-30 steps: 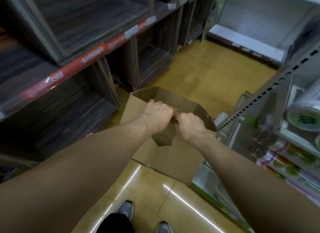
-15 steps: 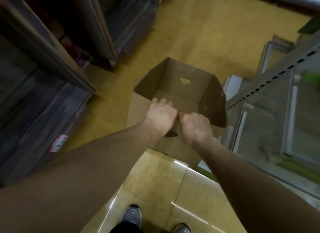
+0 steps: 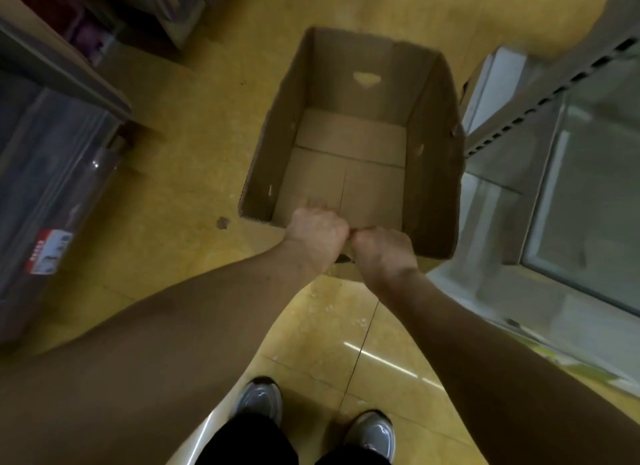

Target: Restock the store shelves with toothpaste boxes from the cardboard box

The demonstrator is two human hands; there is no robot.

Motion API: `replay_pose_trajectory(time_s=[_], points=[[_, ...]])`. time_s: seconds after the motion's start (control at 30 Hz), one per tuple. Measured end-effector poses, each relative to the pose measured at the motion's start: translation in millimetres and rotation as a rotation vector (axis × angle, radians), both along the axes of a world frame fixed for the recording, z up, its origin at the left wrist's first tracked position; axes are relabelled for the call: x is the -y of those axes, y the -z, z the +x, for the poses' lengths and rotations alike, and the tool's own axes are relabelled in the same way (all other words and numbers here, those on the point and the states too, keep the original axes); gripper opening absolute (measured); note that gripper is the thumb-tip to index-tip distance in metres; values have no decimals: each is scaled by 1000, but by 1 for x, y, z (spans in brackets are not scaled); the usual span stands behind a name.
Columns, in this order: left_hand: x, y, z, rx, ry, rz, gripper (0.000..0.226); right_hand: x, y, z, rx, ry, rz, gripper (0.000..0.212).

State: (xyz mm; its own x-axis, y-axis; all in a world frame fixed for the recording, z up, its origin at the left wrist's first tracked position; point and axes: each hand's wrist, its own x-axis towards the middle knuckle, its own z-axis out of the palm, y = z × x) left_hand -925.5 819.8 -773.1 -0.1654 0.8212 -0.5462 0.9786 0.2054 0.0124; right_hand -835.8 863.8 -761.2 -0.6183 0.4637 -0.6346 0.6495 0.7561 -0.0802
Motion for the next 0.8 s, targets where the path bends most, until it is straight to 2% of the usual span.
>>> replay_pose_trajectory(time_s=[0.17,0.43,0.7,0.8], points=[[7,31,0,-50,51,6,21,7,37,2,-12,14,30,25],[23,58,6,-63,81,-53,19,19,71,9,-7,55,-28,28],[19,24,17,-37,22,-55,20,16,33,12,-46,155,-102,19],[12,-13,17,-41,-11,37,19,12,2,14,-142,188,-64,20]])
